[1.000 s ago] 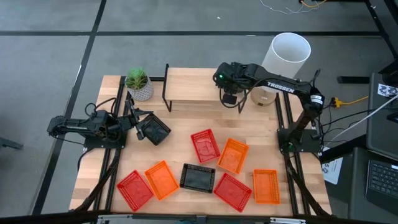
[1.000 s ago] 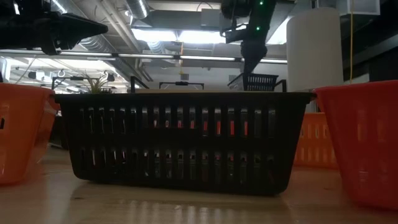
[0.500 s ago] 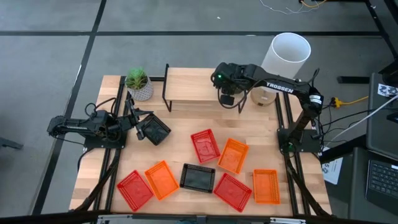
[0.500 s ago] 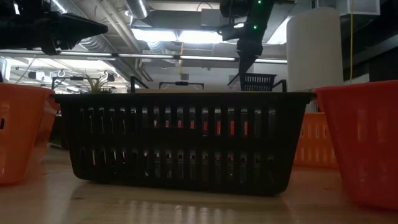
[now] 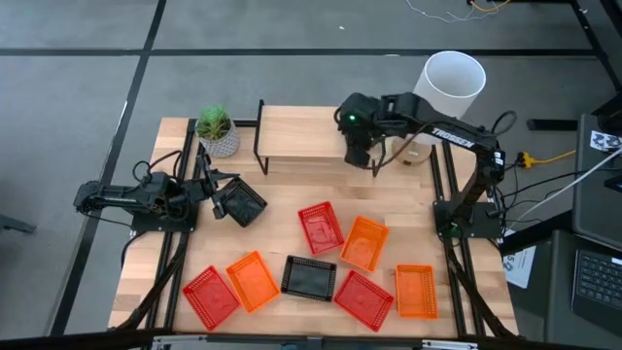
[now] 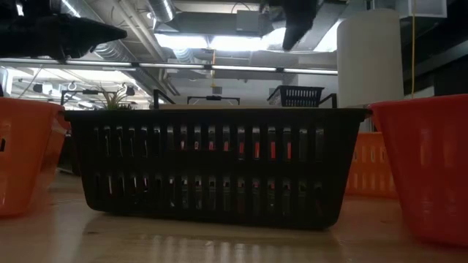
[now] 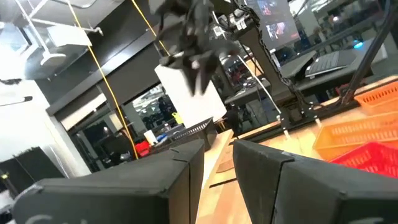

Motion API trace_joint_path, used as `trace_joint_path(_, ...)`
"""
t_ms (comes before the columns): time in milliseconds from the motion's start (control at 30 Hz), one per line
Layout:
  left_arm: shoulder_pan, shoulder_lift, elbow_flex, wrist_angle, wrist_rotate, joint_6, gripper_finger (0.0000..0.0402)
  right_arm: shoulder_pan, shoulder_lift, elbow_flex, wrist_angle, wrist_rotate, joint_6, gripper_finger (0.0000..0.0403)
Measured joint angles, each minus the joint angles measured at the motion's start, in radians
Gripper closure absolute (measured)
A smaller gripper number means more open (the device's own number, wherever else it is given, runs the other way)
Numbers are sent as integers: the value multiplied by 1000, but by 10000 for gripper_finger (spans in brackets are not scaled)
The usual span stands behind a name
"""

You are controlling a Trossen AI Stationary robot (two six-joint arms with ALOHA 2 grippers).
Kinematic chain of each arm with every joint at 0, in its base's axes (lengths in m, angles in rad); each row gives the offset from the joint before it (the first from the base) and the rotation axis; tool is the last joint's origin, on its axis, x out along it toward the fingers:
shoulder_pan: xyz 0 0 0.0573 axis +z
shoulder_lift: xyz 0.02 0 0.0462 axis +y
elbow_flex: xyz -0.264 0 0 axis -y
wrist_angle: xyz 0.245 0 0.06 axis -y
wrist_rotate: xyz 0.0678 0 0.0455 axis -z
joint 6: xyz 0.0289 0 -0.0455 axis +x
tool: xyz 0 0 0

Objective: Stack baskets on shelf by color
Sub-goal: Put the middle orange basket on the shelf

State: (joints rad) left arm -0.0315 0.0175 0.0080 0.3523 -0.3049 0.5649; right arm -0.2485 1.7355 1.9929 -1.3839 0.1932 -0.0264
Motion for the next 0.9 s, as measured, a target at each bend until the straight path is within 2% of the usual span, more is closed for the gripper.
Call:
trace_joint_path(100, 0, 0, 0, 0, 1, -54, 321, 57, 0, 61, -105, -187, 77, 286)
trace_joint_path(200, 0, 0, 0, 0, 12, -93, 321, 125, -1, 78, -172, -273, 127, 286)
trace_joint_path(433, 0, 0, 0, 0, 15, -204, 321, 317, 0, -5, -184, -223, 209, 286)
trace_joint_path(567, 0, 0, 0, 0, 15, -251, 321, 418, 0, -109, -186, -212, 266, 286)
trace_joint_path(733, 0, 0, 0, 0, 14, -310, 321, 508, 0, -282, -177, -169, 424, 286)
trace_joint_path(800, 0, 0, 0, 0, 10, -336, 321, 534, 0, -361, -177, -174, 475, 286)
trace_joint_path(900, 0, 0, 0, 0, 4, -381, 321, 567, 0, -476, -135, -253, 499, 286)
